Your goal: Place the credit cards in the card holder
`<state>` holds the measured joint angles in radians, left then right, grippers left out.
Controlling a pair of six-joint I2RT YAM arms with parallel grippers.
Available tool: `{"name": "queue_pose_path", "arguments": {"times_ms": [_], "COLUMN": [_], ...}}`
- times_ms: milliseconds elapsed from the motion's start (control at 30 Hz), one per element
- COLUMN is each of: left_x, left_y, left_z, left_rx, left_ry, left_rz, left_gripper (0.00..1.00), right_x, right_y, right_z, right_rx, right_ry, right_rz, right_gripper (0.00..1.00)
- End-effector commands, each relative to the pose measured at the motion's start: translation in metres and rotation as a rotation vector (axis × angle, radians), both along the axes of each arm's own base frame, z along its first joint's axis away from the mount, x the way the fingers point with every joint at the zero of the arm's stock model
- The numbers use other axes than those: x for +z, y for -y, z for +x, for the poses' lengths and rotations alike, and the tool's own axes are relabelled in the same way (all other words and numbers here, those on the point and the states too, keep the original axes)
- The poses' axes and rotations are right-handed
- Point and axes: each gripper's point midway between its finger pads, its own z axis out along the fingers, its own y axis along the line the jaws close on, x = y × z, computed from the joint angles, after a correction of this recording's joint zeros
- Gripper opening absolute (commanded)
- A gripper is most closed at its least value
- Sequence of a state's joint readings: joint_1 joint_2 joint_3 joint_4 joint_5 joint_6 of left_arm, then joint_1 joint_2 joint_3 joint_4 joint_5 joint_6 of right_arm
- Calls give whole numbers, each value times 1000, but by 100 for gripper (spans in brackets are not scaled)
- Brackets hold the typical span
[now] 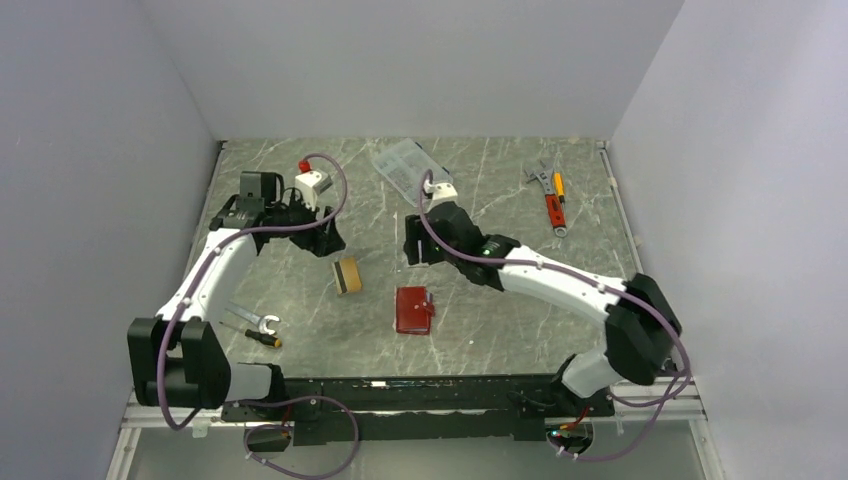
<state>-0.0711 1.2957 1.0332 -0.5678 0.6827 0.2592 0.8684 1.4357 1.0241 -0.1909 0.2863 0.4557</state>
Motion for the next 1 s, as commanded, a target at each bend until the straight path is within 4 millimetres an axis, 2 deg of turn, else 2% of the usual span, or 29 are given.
{"name": "queue_pose_path", "arguments": {"times_ms": [0,100,267,500,700,967], "left_x": [-43,-55,-61,-75,-90,-109], "left_y": [-30,-42,-51,-52,-47,-42], "left_z": [12,19,23,28,28,29], "left_rx": [43,35,-29,-74,-157,-192], "left_ry": [-13,64,193,240,338,321], "left_rz": [160,246,336,422,537,567], "left_gripper": [80,79,77,73,72,72], "right_x": [21,12,-12,-44,-54,-77], "right_y": [-60,-79,-97,-116,-125,-137], "right_z": [14,26,36,41,48,46], "right_rx": [183,238,275,287,273,265], "right_ry": [-59,-146,-233,-321,-336,-361], "right_rz": [228,345,419,449,457,429], "right_gripper": [65,62,59,54,51,50]}}
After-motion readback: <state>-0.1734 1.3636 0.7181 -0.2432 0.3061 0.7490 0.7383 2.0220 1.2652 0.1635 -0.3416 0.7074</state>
